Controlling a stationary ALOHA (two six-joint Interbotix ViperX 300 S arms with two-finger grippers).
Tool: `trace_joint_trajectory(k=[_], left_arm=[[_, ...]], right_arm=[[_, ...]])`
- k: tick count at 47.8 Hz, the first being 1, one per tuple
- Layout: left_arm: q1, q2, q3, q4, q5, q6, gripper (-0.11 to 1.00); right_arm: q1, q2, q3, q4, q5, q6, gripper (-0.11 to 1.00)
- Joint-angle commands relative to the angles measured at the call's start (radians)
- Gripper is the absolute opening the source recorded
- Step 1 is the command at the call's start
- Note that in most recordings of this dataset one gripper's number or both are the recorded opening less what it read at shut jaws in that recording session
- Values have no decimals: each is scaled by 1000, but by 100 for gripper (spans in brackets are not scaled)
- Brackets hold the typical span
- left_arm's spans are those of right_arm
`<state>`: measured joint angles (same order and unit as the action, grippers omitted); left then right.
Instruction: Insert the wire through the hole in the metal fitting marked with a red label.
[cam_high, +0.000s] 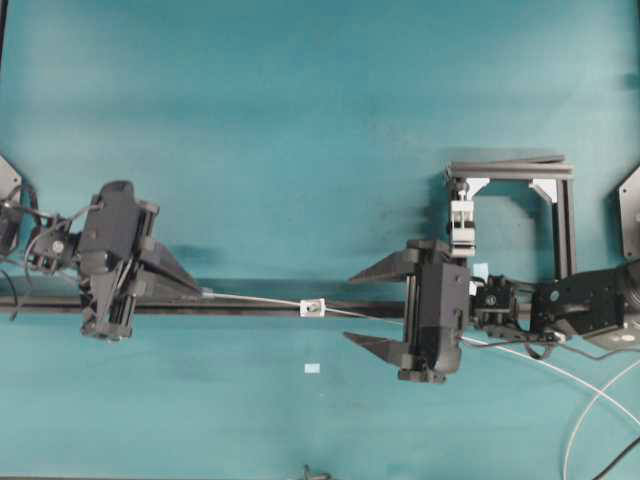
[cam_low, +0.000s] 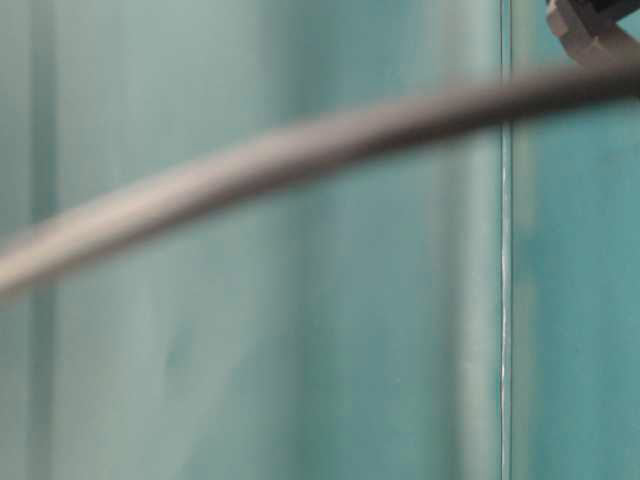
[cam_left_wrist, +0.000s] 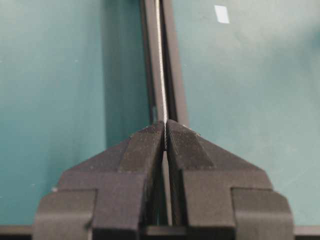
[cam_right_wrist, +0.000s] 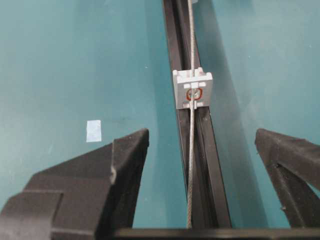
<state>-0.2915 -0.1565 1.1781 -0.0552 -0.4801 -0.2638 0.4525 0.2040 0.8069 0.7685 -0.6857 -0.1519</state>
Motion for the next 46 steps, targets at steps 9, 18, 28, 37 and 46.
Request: trace_joint_trajectory(k=[9,18,28,37,46], left_arm=[[9,-29,-11,2,-2,5,-10],[11,-34,-6,2,-2,-2,-7],[31,-34,-2,2,-3,-3,26],[35,-34,0,2,-2,-2,81],[35,-34,0,2,-2,-2,88]], right_arm=[[2,-32,-6,-3,3,0,97],[2,-32,-8,-3,3,0,97],[2,-32,-6,-3,3,0,97],[2,-32,-5,-3,3,0,97],[2,-32,-3,-3,3,0,97]])
